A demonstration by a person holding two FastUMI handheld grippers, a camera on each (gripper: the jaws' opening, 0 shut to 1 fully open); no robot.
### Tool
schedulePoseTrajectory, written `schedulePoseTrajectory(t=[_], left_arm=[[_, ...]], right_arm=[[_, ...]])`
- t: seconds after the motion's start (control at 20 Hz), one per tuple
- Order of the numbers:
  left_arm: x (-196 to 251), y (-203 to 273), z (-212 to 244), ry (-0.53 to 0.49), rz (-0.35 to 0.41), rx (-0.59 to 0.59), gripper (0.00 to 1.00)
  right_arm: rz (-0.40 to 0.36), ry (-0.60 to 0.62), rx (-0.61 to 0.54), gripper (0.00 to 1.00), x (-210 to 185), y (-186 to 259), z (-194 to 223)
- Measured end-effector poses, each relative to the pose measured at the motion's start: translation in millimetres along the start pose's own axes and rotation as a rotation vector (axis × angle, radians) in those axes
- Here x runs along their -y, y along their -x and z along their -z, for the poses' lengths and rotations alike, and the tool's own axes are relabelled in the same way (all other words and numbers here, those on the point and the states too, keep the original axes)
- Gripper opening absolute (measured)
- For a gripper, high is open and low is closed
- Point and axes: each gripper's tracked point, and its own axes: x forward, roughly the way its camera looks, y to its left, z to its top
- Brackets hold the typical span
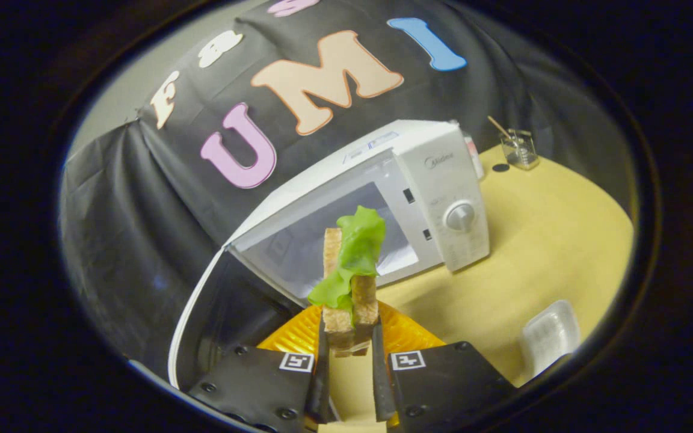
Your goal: Open the microwave oven with the left hand, put the food in, and close the microwave oven.
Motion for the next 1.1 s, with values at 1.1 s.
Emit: schedulePoseTrajectory(t=[1.1], left_arm=[[-54.8,12.6,28.2,-0.016,-0.113,-0.086,0.99]], right_arm=[[0.13,-0.6,0.078,0.32,-31.9,-172.2,3.5]])
